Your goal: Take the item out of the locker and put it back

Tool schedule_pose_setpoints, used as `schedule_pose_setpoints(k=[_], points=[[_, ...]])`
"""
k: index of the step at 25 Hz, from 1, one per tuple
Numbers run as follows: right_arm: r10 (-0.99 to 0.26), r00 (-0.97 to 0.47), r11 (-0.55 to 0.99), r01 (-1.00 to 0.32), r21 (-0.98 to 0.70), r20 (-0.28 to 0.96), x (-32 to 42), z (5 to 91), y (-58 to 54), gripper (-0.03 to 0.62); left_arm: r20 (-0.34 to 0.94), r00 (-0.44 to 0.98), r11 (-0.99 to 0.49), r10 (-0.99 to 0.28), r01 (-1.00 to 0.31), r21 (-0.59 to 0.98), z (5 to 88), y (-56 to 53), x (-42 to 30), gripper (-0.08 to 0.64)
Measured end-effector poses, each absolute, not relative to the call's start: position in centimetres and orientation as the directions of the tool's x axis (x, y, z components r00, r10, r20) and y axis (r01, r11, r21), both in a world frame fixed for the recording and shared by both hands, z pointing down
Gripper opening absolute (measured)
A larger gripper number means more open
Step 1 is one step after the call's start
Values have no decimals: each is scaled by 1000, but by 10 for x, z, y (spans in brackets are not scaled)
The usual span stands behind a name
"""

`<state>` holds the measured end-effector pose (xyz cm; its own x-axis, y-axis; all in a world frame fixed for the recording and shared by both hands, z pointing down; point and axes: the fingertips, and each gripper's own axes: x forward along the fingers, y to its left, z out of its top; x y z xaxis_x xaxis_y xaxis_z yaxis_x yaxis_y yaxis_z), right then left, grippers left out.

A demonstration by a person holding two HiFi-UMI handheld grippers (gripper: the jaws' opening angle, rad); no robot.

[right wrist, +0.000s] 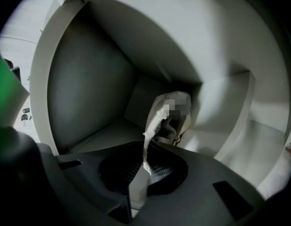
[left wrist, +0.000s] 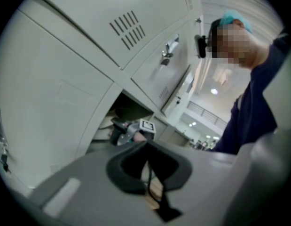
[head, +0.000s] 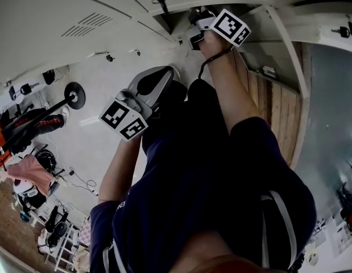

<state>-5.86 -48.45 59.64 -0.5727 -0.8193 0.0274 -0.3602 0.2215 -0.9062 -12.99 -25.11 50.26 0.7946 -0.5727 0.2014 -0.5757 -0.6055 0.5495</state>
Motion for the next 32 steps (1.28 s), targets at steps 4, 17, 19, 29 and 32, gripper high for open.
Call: schedule_pose_setpoints(k=[4, 17, 19, 29, 32], points=[[-824, -566, 213, -346, -914, 23, -52, 595, -479, 23, 201, 796, -602, -571, -572, 557, 500, -247, -128, 3], [-825, -565, 195, -303, -933, 11, -42, 581, -461, 23, 212, 793, -592, -570, -577, 563, 482, -237, -120, 3], [-822, -570, 194, -305, -932, 15, -40, 578, -455, 22, 214, 792, -589, -571, -577, 566, 478, -236, -118, 3], [-798, -602, 183, -304, -935, 39, -30, 566, -416, 21, 208, 782, -578, -587, -585, 569, 454, -220, -100, 3], [-791, -611, 186, -297, -936, 37, -29, 561, -405, 22, 209, 775, -574, -596, -593, 564, 450, -214, -96, 3]])
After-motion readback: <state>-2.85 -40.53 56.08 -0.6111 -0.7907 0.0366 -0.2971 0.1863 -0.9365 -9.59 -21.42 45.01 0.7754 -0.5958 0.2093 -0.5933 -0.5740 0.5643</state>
